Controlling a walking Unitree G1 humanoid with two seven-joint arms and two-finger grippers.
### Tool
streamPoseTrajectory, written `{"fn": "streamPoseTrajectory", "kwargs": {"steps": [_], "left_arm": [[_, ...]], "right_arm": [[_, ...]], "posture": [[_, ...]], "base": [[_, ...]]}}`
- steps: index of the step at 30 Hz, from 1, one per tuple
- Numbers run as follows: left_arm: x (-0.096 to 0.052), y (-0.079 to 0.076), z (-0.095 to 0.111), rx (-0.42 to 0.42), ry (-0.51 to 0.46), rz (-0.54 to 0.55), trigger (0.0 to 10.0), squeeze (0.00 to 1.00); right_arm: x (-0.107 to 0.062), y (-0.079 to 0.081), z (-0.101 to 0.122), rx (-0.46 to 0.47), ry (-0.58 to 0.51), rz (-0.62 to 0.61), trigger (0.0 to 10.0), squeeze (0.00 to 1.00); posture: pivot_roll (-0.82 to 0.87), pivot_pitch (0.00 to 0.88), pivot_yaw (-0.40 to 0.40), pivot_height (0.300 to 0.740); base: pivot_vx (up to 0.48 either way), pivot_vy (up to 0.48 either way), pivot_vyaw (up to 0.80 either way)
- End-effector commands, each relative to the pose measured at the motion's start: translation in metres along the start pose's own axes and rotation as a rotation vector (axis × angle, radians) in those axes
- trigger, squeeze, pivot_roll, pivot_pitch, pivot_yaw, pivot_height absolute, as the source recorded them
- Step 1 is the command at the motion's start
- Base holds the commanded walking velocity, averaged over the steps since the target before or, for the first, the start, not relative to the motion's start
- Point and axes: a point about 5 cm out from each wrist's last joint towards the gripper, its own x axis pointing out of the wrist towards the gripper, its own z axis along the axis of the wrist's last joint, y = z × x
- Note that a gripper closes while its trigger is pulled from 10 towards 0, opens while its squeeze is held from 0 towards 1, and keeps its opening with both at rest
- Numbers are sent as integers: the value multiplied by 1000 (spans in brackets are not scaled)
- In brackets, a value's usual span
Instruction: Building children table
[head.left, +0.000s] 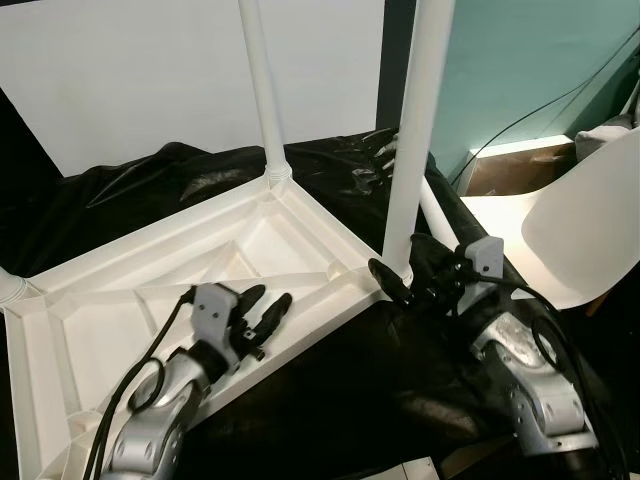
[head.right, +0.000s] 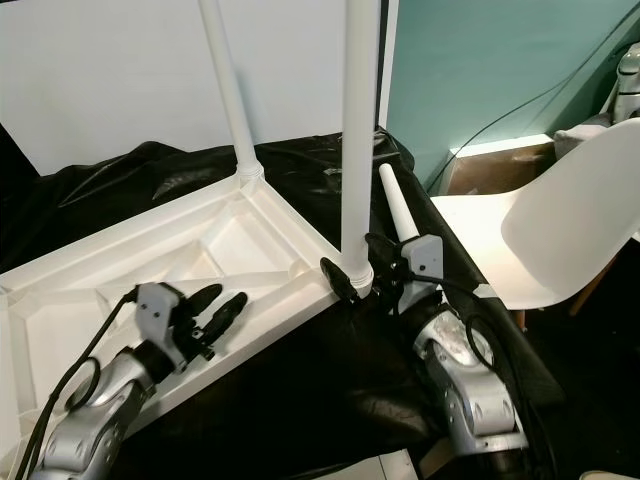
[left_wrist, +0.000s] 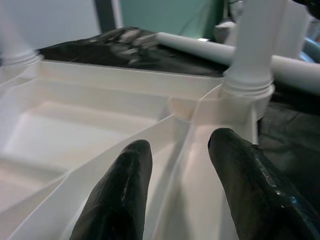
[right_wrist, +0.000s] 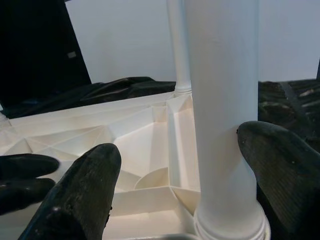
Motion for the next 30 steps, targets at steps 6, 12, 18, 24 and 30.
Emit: {"fn": "streamPoseTrajectory", "kwargs": {"steps": [6,12,18,24,30], "left_arm": [[1,-17,-4,-24,67,-366,10000,118],[3,-25,-5,-38,136,-507,10000,169],[8,-28,-5,-42,191,-586,10000,165],[15,-28,-9,-14,228,-572,10000,102],[25,-25,-21,56,304,-471,10000,0]], "right_arm": [[9,1,2,-31,4,46,10000,0],[16,-5,3,-79,8,80,10000,0],[25,-10,6,-112,11,126,10000,0],[31,-8,12,-131,-4,129,10000,0],[35,-1,23,-122,-48,126,10000,0]], "posture": [[-12,0,32,740],[-25,0,38,740],[-24,0,36,740],[-18,0,28,740],[-20,0,20,740]], "base": [[0,0,0],[0,0,0],[0,0,0],[0,0,0],[0,0,0]]}}
